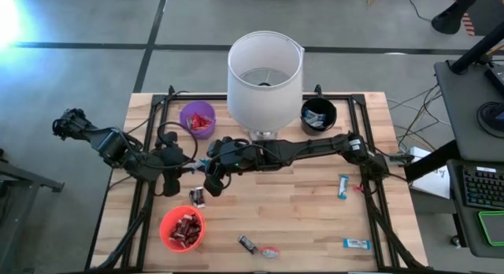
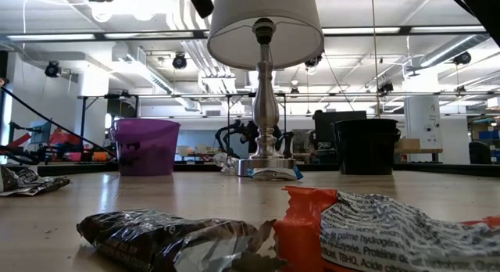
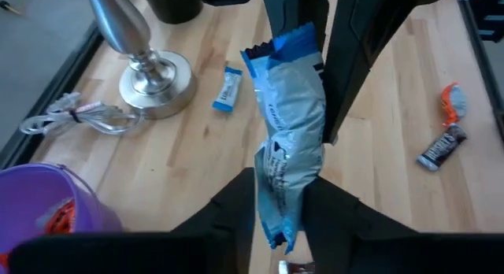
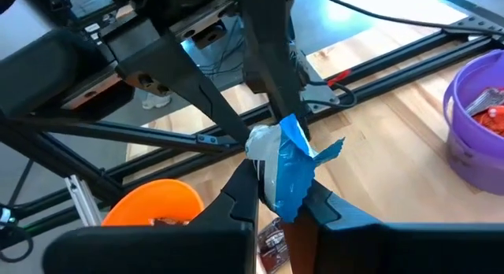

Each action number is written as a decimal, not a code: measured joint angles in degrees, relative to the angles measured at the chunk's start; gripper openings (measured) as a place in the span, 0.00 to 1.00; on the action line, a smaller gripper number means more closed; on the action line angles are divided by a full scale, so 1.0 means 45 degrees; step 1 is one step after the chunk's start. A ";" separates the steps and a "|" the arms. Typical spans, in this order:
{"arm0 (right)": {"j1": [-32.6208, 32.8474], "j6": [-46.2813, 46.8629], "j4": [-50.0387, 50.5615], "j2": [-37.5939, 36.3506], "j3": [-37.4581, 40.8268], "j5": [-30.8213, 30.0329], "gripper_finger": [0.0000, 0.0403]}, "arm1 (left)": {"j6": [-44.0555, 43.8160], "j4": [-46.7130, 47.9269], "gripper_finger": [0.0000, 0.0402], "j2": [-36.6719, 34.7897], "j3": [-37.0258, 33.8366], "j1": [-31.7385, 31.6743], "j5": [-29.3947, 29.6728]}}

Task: Sort candy
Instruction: Put the white chocolate into the black bin

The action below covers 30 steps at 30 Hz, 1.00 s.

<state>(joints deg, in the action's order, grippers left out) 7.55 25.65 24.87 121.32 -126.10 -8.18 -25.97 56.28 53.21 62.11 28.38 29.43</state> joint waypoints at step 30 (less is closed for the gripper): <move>0.1128 0.3307 0.9751 0.0000 0.0000 -0.0079 0.06 | -0.0635 0.3893 0.49 0.0000 0.0938 0.0000 -0.1859</move>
<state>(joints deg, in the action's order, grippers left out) 12.62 40.53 68.75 121.32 -126.10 -8.54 -28.82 73.80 53.21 66.33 28.38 21.06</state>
